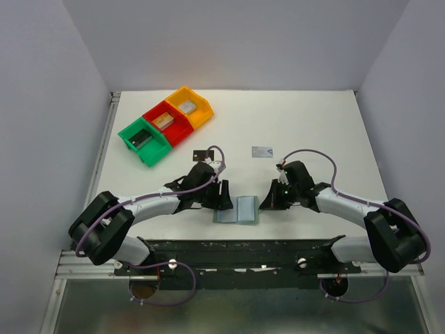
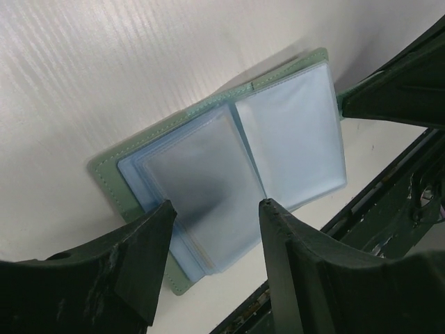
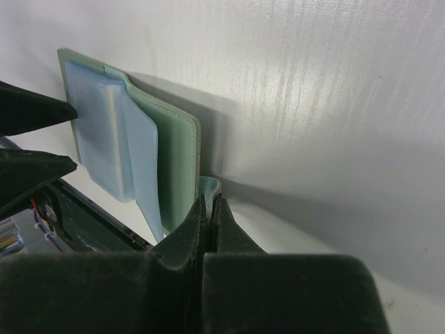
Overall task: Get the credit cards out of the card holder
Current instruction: Remove the credit card from the card holder.
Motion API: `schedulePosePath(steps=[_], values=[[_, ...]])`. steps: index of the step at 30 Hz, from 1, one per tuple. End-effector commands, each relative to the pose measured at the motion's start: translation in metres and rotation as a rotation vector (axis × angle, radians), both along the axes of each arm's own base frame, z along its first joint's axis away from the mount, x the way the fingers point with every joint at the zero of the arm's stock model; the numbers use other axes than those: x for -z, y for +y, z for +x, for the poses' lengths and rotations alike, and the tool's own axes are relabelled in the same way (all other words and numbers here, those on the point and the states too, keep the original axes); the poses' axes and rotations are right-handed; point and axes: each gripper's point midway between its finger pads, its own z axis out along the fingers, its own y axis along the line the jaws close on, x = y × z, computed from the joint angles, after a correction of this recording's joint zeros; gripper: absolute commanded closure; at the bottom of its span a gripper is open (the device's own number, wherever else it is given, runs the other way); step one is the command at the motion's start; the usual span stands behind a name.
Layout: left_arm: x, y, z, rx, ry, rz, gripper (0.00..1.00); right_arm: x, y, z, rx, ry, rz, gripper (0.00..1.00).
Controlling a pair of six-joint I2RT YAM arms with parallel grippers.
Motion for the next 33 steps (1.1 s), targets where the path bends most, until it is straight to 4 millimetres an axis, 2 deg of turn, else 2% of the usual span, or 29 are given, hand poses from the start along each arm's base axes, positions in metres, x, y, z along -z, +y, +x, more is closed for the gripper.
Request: schedulePosePath(steps=[1,9,24,30,33], values=[[-0.002,-0.012,-0.006,0.070,-0.010,0.003,0.32,-0.003,0.009,-0.001,-0.020,0.004,0.031,1.00],[-0.009,-0.027,-0.011,0.139,-0.032,-0.009,0.32,-0.003,0.010,-0.002,-0.024,0.007,0.032,1.00],[-0.017,-0.035,-0.013,0.180,-0.063,-0.015,0.30,-0.002,0.009,-0.001,-0.025,0.004,0.027,1.00],[-0.027,-0.059,-0.021,0.292,-0.102,0.002,0.29,0.001,0.008,-0.002,-0.025,0.010,0.021,1.00],[-0.032,-0.054,-0.015,0.238,-0.156,0.037,0.28,0.000,0.008,-0.001,-0.023,0.009,0.019,1.00]])
